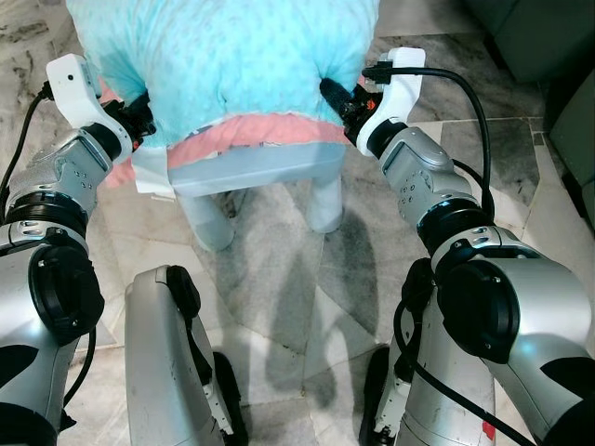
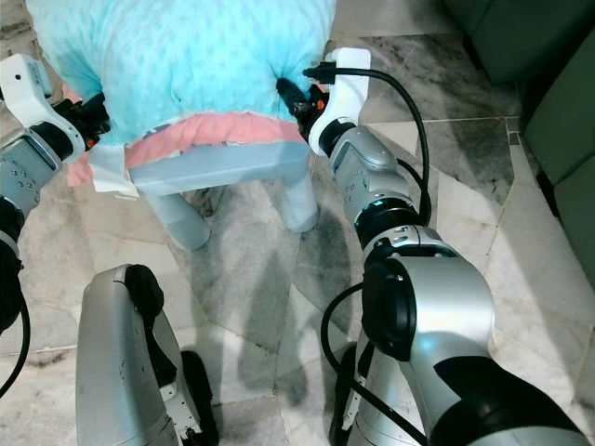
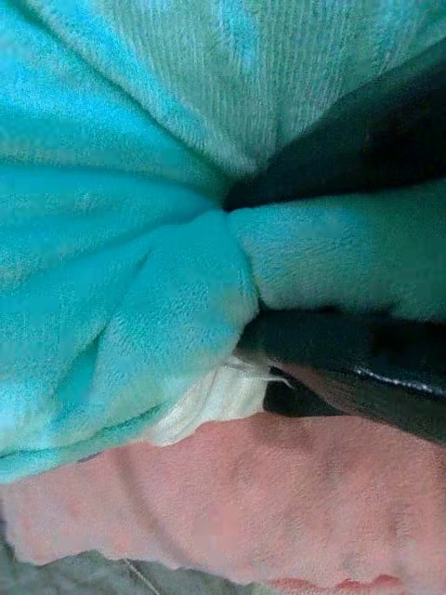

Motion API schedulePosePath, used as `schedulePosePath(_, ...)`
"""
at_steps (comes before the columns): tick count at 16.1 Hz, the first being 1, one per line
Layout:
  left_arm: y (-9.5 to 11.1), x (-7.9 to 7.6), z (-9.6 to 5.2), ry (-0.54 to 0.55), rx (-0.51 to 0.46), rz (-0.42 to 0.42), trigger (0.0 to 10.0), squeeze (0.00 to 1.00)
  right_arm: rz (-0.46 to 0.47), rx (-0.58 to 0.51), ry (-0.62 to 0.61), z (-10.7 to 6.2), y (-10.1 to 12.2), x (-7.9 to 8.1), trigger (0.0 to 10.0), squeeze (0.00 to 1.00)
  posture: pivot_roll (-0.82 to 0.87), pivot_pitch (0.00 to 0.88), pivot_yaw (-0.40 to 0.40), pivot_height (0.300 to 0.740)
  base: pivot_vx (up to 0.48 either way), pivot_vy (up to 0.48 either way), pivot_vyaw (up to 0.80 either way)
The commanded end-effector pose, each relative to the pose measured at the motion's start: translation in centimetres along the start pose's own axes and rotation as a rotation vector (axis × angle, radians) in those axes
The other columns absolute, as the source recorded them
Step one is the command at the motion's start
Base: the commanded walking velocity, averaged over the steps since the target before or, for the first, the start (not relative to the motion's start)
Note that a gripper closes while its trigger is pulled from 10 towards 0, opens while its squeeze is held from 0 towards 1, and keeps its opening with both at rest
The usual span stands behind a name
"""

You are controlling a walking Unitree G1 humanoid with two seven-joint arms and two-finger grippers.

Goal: Move the pillow to the sofa

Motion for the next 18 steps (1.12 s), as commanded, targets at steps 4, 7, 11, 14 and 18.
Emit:
schedulePosePath(4,0.0,0.1,0.0,0.002,-0.046,0.094,0.0,0.0,-0.105,-0.035,0.018,0.2,0.6,0.5,0.0,0.0,0.02,0.382,0.031,0.365,0.0,0.0,0.0)
schedulePosePath(7,0.7,0.3,-0.3,0.015,-0.128,0.121,0.0,0.0,-0.172,-0.113,0.007,0.1,2.6,0.0,0.0,0.0,0.0,0.346,0.027,0.365,0.0,0.0,0.0)
schedulePosePath(11,1.6,0.8,-0.7,0.039,-0.226,0.137,0.0,0.0,-0.183,-0.202,0.004,-0.2,4.5,-0.9,0.0,0.0,-0.01,0.283,0.02,0.365,0.0,0.0,0.0)
schedulePosePath(14,2.4,-0.5,-0.7,-0.011,-0.323,0.166,0.0,0.0,-0.193,-0.222,0.011,-1.3,3.7,-1.7,0.0,0.0,-0.03,0.202,0.013,0.365,0.0,0.0,0.0)
schedulePosePath(18,2.2,-0.9,-1.2,-0.027,-0.396,0.241,0.0,0.0,-0.249,-0.251,0.011,-2.8,2.2,-2.1,0.0,0.0,-0.05,0.127,0.017,0.365,0.0,0.0,0.0)
Point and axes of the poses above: a point about 5 cm out from each wrist's last joint towards the gripper, its own z axis pointing out of the wrist towards the gripper, its own y axis along the axis of the wrist's last joint, x = y × z, the point moved 3 cm from there along z, pointing out of the wrist towards the gripper, and after that the axes turned 10 degrees about -z, right-handed, at the moved point
